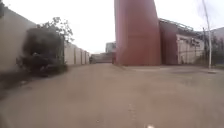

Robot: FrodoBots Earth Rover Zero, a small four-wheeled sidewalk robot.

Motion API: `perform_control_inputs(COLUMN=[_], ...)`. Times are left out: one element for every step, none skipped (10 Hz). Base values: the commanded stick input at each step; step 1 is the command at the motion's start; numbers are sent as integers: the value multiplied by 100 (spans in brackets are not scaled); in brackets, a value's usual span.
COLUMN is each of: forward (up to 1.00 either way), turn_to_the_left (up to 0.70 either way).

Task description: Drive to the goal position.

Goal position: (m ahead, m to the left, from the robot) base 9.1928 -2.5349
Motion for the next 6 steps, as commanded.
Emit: perform_control_inputs(forward=[100, 100, 100, 100, 100, 100], turn_to_the_left=[0, 0, 0, 0, 0, 0])
